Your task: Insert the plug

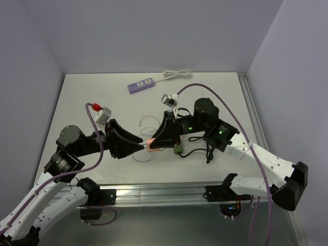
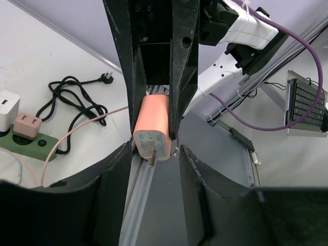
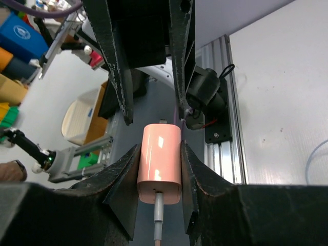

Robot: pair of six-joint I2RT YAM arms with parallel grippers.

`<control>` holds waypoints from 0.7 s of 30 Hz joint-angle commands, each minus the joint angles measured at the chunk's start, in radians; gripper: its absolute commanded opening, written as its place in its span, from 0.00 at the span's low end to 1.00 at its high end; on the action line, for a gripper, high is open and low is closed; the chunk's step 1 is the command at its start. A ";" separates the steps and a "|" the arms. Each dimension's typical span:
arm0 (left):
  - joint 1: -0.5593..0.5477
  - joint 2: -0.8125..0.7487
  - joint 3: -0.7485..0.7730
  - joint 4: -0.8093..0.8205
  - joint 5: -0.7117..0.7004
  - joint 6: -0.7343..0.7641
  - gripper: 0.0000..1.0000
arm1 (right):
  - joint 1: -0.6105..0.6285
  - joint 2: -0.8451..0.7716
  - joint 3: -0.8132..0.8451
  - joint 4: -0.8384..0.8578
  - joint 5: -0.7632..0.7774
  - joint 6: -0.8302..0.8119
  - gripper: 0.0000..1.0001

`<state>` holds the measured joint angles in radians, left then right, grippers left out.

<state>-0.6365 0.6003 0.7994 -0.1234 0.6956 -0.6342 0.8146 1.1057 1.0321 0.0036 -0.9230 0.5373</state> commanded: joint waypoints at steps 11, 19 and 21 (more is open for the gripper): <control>0.003 0.029 -0.017 0.114 0.058 -0.045 0.30 | 0.027 0.025 0.033 0.159 0.016 0.081 0.00; 0.003 0.046 0.000 0.091 0.041 -0.053 0.00 | 0.031 0.043 0.059 0.115 0.042 0.050 0.00; 0.003 0.046 0.004 0.081 0.021 -0.056 0.00 | 0.031 0.057 0.077 0.069 0.059 0.043 0.15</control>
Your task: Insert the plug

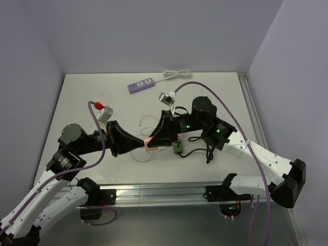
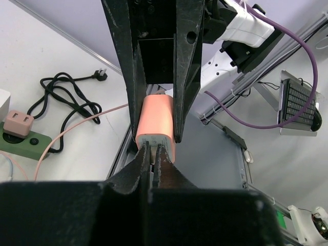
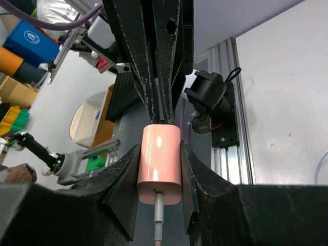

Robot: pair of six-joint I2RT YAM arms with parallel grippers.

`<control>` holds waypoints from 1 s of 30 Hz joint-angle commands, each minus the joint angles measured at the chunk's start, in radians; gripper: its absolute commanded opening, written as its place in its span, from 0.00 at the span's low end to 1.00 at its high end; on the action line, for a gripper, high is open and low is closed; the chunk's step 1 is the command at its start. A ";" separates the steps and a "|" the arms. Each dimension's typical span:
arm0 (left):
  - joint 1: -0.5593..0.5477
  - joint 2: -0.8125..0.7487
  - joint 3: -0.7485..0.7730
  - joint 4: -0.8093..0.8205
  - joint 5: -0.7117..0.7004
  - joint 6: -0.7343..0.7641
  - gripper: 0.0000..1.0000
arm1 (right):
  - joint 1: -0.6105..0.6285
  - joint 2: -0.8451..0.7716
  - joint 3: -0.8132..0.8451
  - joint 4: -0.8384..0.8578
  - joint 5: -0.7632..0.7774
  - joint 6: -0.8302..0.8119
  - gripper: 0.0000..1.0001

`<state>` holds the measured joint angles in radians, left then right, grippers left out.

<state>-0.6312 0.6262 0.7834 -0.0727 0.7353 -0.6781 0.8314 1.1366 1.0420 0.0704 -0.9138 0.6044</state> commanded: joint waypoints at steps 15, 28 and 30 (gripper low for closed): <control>-0.004 -0.034 0.025 -0.036 -0.208 -0.009 0.00 | -0.028 -0.021 0.030 -0.073 0.101 -0.045 0.82; -0.002 -0.025 0.017 -0.048 -0.188 0.008 0.00 | -0.035 -0.003 -0.028 0.106 0.041 0.032 0.00; -0.002 -0.008 0.053 -0.119 -0.258 0.031 0.34 | -0.038 -0.017 -0.023 0.048 0.085 0.006 0.00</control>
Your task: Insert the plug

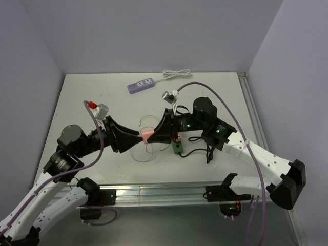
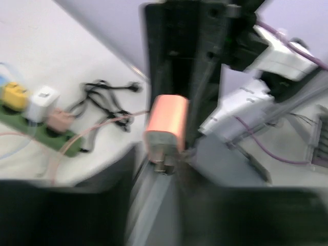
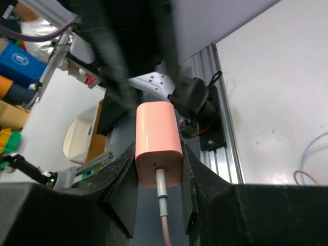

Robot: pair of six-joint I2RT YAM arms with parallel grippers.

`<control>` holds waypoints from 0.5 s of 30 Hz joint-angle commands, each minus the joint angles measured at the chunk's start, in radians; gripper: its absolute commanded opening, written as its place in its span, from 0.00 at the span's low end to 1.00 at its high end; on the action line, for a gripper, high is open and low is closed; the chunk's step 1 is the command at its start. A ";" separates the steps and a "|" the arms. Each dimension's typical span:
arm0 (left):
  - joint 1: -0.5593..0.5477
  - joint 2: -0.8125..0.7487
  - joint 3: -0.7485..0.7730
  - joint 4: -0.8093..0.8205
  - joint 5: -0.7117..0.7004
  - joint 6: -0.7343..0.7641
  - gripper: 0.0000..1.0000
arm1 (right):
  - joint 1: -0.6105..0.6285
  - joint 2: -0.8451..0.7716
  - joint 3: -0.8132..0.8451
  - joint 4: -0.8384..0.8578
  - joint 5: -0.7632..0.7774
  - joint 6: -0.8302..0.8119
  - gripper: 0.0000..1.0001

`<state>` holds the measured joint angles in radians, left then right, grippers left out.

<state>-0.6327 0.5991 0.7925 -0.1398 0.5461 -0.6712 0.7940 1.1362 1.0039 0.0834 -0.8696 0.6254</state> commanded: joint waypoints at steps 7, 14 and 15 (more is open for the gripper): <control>0.001 0.172 0.198 -0.421 -0.691 0.028 0.99 | -0.078 -0.090 -0.007 -0.207 0.345 0.010 0.00; 0.120 0.443 0.349 -0.417 -0.761 0.073 1.00 | -0.085 -0.156 -0.103 -0.214 0.370 -0.009 0.00; 0.152 0.474 0.356 -0.382 -0.737 0.096 1.00 | -0.085 -0.162 -0.113 -0.209 0.363 -0.010 0.00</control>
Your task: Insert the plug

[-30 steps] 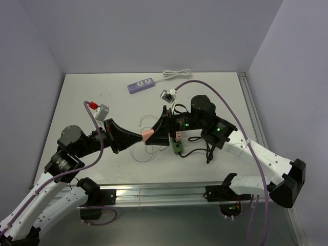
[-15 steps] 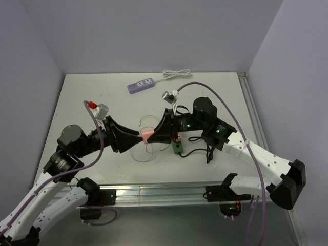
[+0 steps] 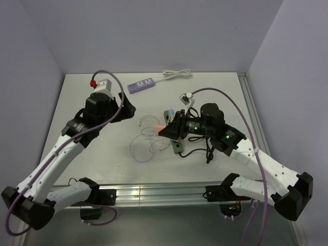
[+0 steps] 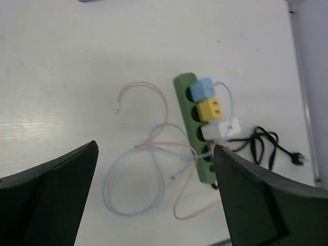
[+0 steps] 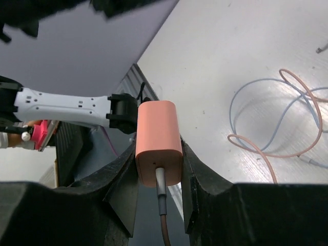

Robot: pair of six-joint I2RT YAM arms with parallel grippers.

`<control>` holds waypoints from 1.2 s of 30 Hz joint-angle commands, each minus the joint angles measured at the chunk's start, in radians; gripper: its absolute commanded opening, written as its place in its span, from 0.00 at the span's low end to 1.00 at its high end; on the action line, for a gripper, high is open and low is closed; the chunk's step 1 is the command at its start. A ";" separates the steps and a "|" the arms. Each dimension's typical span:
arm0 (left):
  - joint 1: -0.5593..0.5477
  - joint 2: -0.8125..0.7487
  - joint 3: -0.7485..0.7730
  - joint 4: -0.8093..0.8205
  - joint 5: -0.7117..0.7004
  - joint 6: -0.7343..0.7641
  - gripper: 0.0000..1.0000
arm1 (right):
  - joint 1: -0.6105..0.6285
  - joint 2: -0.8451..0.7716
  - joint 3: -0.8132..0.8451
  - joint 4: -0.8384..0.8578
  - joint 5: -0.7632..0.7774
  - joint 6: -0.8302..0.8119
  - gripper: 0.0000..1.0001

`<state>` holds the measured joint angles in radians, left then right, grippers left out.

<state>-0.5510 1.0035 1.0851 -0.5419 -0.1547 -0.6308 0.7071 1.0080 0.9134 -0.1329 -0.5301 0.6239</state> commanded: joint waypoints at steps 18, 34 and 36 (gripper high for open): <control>0.261 0.863 0.307 0.468 0.256 0.948 0.95 | 0.002 -0.123 -0.165 0.046 -0.097 -0.026 0.00; 0.439 1.290 0.786 0.240 0.609 1.218 0.97 | -0.001 -0.148 -0.166 -0.076 -0.077 -0.112 0.00; 0.442 1.304 0.782 0.250 0.638 1.237 0.97 | -0.001 -0.134 -0.171 -0.073 -0.076 -0.110 0.00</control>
<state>-0.1146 2.2829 1.8336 -0.2543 0.3885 0.5186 0.7078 0.8738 0.7456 -0.2398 -0.6018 0.5259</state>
